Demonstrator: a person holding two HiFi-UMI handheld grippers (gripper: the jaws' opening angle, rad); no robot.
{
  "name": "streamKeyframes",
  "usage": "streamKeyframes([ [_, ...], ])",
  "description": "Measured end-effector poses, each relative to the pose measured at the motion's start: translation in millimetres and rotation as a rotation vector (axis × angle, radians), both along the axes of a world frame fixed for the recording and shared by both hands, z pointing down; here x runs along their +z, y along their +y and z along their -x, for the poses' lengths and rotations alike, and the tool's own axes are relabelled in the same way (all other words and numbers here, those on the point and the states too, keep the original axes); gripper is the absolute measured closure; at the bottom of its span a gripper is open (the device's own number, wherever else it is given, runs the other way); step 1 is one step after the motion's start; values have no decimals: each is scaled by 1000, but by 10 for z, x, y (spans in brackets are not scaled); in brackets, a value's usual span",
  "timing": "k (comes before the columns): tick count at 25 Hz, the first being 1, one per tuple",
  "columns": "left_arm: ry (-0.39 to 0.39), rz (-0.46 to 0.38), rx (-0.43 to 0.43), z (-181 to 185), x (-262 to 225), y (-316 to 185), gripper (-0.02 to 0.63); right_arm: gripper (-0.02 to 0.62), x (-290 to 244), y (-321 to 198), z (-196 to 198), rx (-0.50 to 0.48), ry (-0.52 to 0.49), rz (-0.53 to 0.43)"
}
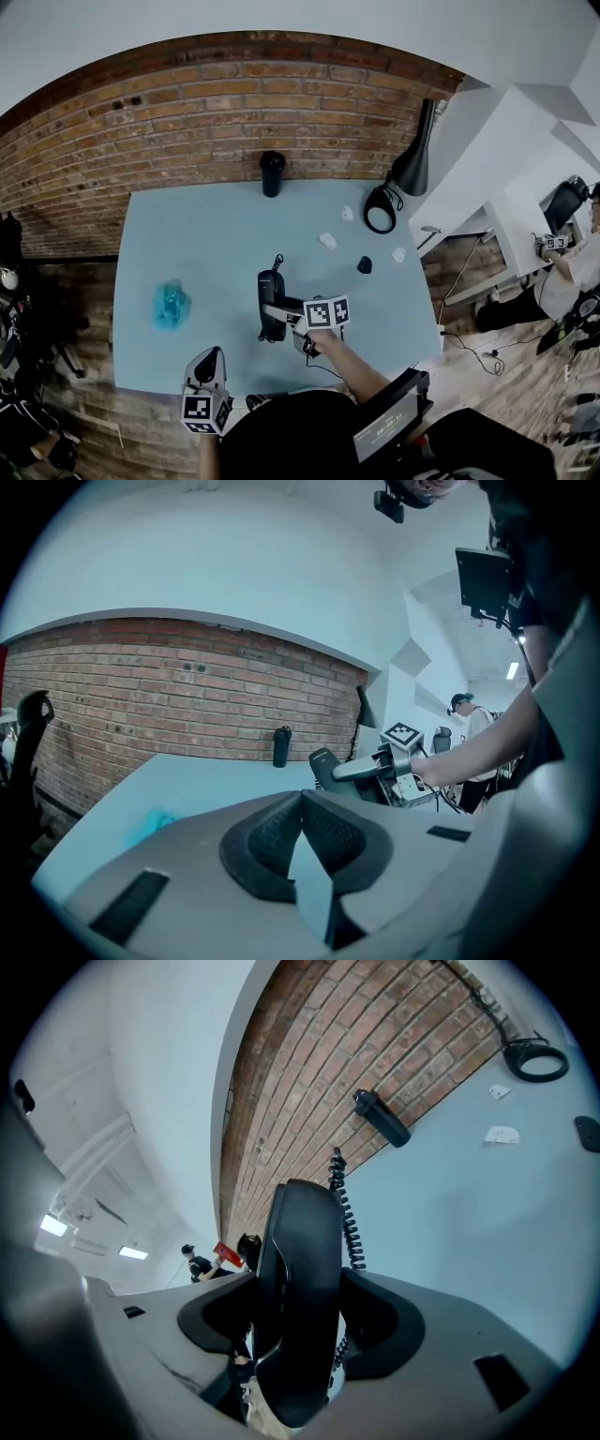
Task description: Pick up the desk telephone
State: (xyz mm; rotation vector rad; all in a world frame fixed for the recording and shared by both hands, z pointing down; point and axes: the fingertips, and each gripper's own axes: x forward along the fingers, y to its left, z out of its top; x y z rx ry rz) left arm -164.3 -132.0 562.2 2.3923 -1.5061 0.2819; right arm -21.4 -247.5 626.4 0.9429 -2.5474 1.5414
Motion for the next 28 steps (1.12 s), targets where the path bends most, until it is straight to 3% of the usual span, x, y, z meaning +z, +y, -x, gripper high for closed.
streamKeyframes([
  [9, 6, -6, 19, -50, -14, -48, 580, 311, -483, -154, 90, 19, -60, -86],
  [20, 6, -11, 14, -46, -2, -67, 580, 313, -1178, -432, -11, 113, -140, -209],
  [28, 4, -10, 14, -46, -12, -83, 580, 313, -1633, -480, 35, 115, -188, -294],
])
